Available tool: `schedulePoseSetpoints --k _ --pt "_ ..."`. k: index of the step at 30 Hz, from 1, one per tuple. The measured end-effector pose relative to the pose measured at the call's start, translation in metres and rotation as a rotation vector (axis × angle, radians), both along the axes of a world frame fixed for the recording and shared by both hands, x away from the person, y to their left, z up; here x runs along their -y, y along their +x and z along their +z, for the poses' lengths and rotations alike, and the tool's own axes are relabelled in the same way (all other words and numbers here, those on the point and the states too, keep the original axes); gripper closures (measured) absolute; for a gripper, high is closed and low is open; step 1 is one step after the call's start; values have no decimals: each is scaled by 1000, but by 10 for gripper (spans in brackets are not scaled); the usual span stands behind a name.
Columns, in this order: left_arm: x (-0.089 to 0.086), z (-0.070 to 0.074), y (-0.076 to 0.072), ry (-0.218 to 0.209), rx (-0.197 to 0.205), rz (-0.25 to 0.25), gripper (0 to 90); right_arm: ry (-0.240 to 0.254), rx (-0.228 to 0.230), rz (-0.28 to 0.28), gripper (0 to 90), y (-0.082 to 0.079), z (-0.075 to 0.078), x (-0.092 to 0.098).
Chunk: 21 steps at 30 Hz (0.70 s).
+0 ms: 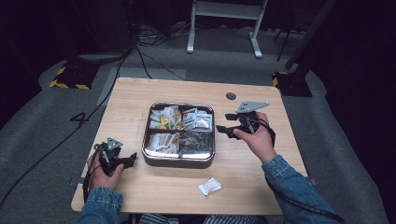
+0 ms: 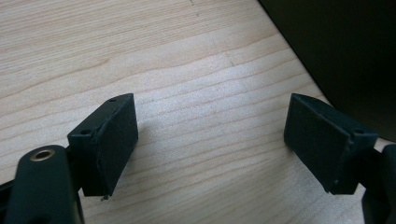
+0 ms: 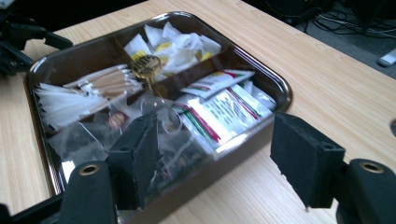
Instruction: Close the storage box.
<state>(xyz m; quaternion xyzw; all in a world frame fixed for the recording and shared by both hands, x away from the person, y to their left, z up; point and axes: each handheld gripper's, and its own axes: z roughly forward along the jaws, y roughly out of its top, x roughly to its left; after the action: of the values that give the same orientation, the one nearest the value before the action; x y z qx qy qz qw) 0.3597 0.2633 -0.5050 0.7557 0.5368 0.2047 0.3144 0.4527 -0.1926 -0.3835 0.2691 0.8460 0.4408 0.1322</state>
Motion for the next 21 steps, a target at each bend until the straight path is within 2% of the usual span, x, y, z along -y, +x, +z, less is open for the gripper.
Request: schedulePoseSetpoints --k 11,21 --pt "0 0 0 -1 -1 -2 177 16 -33 -82 321 -4 -14 45" --pt "1 0 3 0 -5 -10 153 11 -65 -141 305 -9 -29 75"
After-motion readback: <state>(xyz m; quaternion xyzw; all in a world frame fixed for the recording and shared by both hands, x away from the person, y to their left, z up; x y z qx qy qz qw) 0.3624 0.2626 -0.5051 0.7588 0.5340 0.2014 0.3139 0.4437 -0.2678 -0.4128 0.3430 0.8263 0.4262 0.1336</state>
